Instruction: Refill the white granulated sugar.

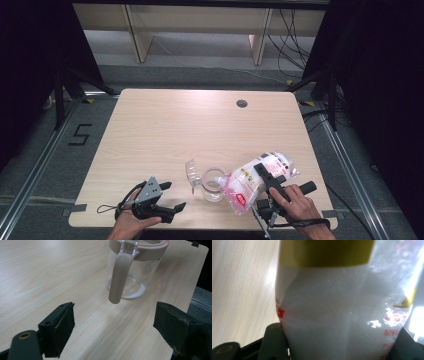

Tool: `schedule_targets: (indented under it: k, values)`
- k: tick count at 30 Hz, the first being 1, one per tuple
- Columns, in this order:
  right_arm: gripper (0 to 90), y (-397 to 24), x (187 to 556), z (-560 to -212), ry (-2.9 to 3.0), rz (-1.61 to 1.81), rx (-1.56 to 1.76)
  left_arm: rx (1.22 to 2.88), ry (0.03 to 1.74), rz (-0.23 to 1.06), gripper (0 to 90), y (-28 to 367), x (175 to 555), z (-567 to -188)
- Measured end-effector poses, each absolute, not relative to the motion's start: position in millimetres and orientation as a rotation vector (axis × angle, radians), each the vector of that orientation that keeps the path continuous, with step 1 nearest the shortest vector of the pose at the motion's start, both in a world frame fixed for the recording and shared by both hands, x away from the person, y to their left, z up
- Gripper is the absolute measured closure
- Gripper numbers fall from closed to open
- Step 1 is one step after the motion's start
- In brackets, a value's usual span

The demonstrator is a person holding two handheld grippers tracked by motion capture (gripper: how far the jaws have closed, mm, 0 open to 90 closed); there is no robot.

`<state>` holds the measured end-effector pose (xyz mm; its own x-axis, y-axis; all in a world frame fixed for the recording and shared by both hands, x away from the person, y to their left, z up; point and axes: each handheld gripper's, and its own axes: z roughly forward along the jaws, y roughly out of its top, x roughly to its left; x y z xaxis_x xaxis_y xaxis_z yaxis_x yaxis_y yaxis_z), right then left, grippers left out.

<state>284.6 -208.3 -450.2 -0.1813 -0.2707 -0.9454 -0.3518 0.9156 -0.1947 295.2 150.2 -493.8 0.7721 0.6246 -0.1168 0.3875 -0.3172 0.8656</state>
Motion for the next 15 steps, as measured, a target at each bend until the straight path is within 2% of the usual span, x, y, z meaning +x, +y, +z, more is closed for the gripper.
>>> schedule_targets:
  k: [15]
  values:
    - [47.3, -203.5, 284.3, -448.1, 1.747, 0.036, -0.529, 1.947, 0.767, 0.294, 16.5, 150.0, 295.1, -493.8]
